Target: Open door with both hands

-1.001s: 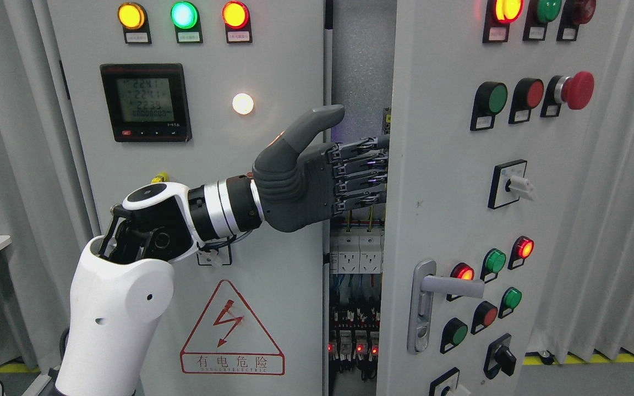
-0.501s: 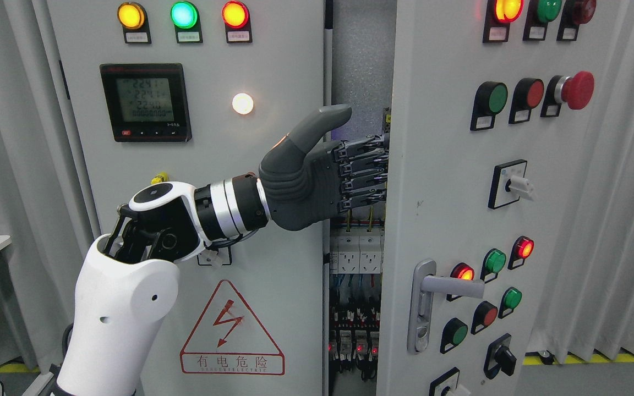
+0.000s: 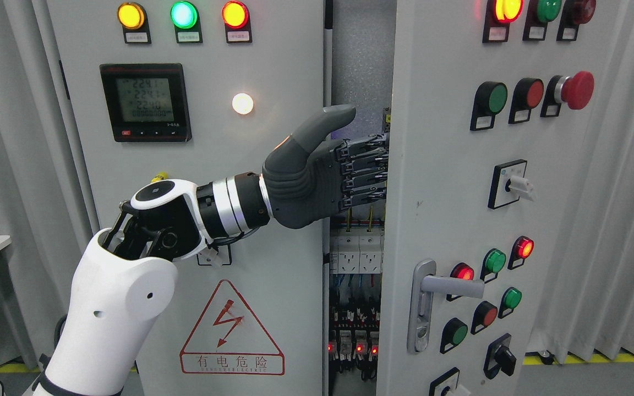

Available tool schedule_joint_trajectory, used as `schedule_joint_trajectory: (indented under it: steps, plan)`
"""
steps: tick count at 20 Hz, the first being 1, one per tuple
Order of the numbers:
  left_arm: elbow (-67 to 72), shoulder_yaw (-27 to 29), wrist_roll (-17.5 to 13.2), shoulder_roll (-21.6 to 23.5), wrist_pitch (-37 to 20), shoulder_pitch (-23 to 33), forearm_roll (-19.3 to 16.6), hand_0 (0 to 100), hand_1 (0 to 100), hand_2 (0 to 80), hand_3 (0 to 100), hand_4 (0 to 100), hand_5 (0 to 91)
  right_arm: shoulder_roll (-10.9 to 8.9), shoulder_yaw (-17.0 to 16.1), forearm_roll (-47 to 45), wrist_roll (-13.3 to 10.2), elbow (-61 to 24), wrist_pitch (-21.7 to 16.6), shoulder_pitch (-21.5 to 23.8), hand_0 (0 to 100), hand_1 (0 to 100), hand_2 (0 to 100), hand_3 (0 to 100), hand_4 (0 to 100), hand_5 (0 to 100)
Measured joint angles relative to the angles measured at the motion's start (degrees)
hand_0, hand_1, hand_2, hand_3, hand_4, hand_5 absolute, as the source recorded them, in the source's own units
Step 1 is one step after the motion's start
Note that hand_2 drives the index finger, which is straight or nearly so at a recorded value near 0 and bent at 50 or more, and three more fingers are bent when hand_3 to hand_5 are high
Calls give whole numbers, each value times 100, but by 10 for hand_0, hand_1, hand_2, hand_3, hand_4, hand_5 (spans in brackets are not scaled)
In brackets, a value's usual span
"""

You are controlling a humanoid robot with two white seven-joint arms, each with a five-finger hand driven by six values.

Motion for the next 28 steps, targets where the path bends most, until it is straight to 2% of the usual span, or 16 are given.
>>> schedule_joint_trajectory:
  steps: [5,9,18,22,28]
  plan:
    - [3,-237,139,155,-294,-65,207,292,0,27,28,34,0,0,0,0,0,0,0,1,218,0,0,0,0,0]
    - [2,-385,245,237,-377,-110,531,292,0,27,28,35,0,0,0,0,0,0,0,1,218,0,0,0,0,0]
    - [-12,-572,271,344,-424,-243,1260,292,0,27,28,36,0,0,0,0,0,0,0,-2,218,0,0,0,0,0]
    - [-57,-617,186,353,-350,-255,1408,292,0,27,28,36,0,0,0,0,0,0,0,-2,218,0,0,0,0,0]
    - [-104,-660,171,323,-210,-260,1442,292,0,27,28,36,0,0,0,0,0,0,0,-2,218,0,0,0,0,0]
